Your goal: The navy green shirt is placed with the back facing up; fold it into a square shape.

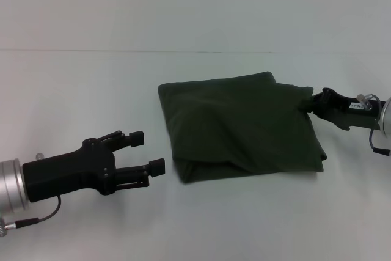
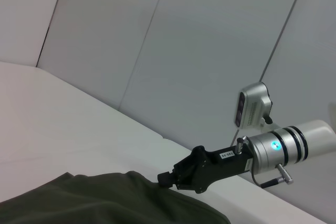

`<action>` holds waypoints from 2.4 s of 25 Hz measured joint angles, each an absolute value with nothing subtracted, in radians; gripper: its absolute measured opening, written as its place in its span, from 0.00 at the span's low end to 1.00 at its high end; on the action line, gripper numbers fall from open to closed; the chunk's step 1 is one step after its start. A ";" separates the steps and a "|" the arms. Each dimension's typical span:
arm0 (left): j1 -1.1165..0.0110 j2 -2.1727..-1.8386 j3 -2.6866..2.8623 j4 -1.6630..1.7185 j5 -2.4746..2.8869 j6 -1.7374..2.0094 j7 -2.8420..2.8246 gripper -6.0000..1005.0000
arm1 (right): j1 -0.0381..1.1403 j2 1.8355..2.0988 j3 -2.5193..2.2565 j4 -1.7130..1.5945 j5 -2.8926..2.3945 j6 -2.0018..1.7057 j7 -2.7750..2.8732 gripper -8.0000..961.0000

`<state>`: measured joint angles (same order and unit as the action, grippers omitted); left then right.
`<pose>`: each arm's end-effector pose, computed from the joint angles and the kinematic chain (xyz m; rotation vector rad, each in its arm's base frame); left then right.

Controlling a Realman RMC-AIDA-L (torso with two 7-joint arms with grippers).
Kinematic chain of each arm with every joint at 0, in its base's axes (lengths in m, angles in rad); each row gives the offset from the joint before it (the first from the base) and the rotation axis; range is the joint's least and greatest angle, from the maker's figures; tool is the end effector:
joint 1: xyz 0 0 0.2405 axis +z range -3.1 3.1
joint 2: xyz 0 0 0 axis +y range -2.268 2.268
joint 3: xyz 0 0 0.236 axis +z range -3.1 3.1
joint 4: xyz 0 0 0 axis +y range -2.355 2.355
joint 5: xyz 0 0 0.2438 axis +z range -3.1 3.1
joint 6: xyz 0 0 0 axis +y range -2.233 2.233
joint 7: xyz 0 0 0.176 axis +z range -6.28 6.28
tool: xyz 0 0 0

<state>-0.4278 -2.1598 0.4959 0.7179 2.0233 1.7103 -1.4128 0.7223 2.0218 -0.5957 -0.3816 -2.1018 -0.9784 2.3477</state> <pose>-0.2680 0.3192 -0.0087 -2.6037 -0.7927 -0.9354 0.2944 0.4423 -0.0325 -1.8373 1.8910 0.6944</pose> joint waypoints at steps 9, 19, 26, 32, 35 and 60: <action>-0.428 -2.160 0.497 0.720 2.023 1.709 -1.413 0.94 | 0.732 2.014 -0.593 -0.402 -2.095 -1.011 2.306 0.01; -0.431 -2.160 0.495 0.719 2.023 1.709 -1.419 0.94 | 0.730 2.017 -0.594 -0.437 -2.097 -1.052 2.248 0.01; -0.437 -2.159 0.497 0.719 2.023 1.708 -1.419 0.94 | 0.752 2.011 -0.597 -0.503 -2.096 -1.085 2.229 0.03; -0.441 -2.157 0.494 0.719 2.023 1.708 -1.420 0.94 | 0.774 2.008 -0.599 -0.602 -2.099 -1.168 2.219 0.05; -0.442 -2.159 0.496 0.717 2.023 1.708 -1.420 0.94 | 0.756 2.004 -0.619 -0.598 -2.103 -1.147 2.218 0.05; -0.439 -2.159 0.498 0.710 2.023 1.717 -1.430 0.93 | 0.713 2.013 -0.721 -0.459 -2.103 -0.867 2.202 0.11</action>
